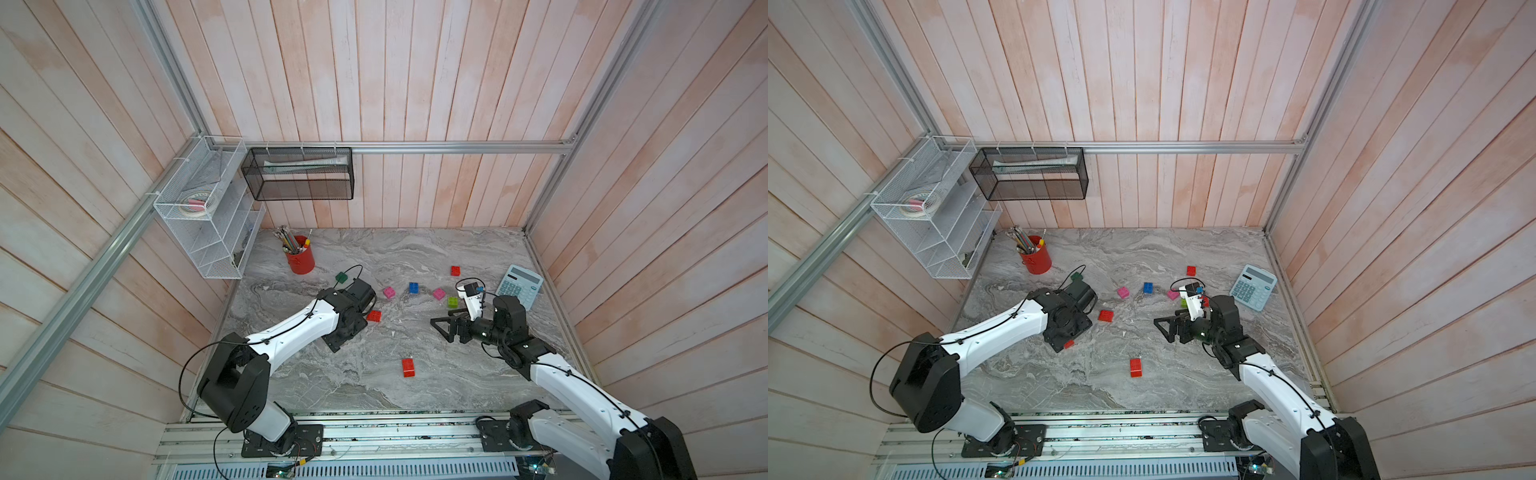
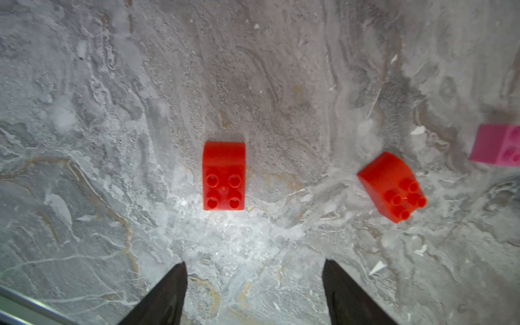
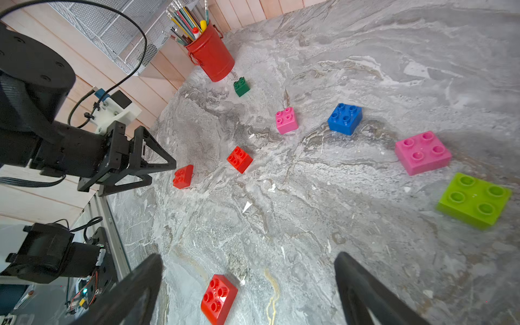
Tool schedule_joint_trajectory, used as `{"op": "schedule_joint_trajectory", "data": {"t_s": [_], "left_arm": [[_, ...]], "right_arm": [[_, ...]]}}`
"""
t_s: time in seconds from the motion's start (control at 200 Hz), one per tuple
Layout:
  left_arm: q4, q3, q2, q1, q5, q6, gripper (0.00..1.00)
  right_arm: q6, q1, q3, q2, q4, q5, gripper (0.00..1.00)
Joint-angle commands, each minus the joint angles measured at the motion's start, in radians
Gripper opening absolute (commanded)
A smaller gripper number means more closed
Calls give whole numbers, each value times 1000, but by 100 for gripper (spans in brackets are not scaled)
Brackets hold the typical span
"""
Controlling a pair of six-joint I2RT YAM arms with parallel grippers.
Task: Assemble the letter s with lego
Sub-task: Pick up the lego brick from the center of the board.
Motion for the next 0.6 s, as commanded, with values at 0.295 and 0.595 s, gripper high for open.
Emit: {"op": "schedule_joint_trajectory", "data": {"t_s": [0.295,0.595], "left_arm": [[119,66,44,61,10,188,79],[188,215,166,112,16,411,82]], "right_arm": [[13,31,43,42,-5,51,97],[1,31,82,51,-33,73,97]]}}
